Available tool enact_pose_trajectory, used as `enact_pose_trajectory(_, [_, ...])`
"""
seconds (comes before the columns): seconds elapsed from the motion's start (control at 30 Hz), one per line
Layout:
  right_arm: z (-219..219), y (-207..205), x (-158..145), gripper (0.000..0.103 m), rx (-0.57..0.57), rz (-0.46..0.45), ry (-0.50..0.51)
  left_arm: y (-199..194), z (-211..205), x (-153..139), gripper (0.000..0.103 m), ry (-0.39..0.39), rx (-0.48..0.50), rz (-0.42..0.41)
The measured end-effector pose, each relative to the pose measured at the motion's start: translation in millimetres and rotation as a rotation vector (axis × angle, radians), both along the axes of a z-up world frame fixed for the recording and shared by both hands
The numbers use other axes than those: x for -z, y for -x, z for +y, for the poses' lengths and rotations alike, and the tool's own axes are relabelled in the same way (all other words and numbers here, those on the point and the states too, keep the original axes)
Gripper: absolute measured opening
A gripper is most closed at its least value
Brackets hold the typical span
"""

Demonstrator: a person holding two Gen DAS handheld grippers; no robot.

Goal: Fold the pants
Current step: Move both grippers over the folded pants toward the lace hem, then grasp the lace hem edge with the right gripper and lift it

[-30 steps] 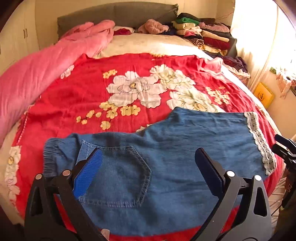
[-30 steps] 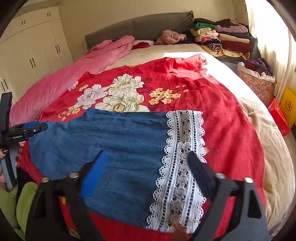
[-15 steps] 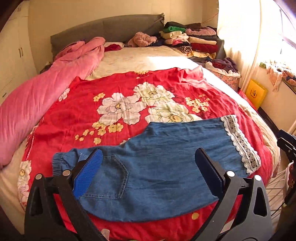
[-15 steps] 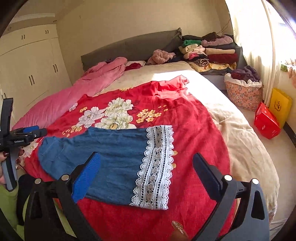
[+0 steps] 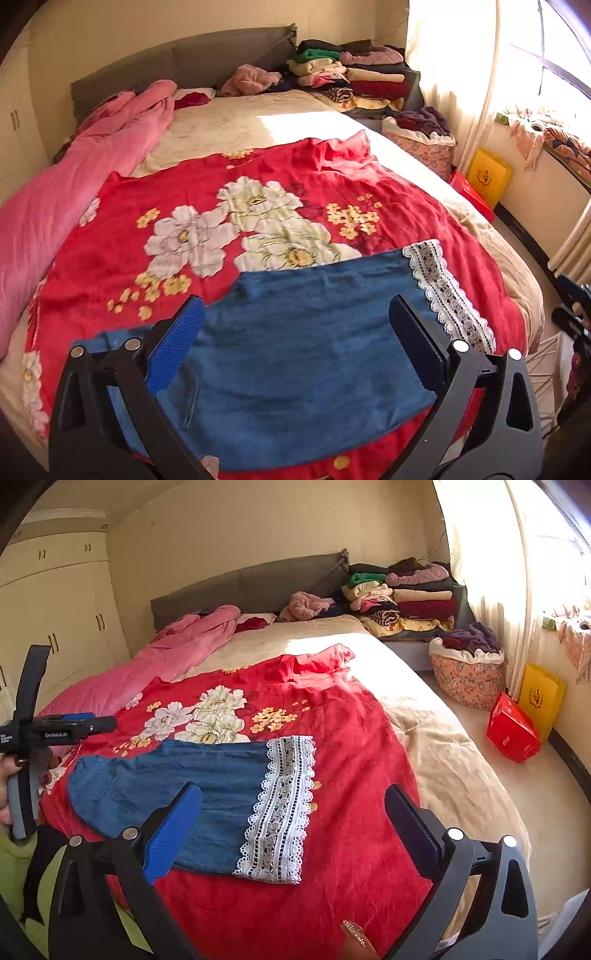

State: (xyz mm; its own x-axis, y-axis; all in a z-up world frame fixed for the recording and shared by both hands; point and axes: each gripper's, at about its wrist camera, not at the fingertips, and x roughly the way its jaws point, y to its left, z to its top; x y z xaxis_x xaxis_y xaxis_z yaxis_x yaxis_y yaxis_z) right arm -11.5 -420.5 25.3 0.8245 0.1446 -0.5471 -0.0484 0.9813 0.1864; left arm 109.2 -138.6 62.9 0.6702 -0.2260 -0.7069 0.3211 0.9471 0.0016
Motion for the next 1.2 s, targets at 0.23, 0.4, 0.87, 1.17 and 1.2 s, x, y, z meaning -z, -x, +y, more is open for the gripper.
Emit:
enact_pose_trajectory(0.23, [14,-11,38,0.098,-0.033,0.093,-0.065,-36,-33,17,0.094,-0.030,0.061,0.040])
enact_pose_trajectory(0.4, [21,-20,57,0.098,-0.039,0.144,-0.106,-58,-58,41,0.094,-0.097,0.131,0.061])
enact_pose_trajectory(0.87, [36,-58,95,0.098,-0.009,0.253,-0.181,-129,-102,120,0.094,-0.055,0.338,0.241])
enact_pose_trajectory(1.17, [46,-72,101,0.079,0.013,0.261,-0.190,-115,-113,132,0.051,-0.034,0.410,0.241])
enact_pose_trajectory(1.2, [46,-73,103,0.073,0.022,0.260,-0.182,-113,-114,131,0.048,-0.032,0.416,0.234])
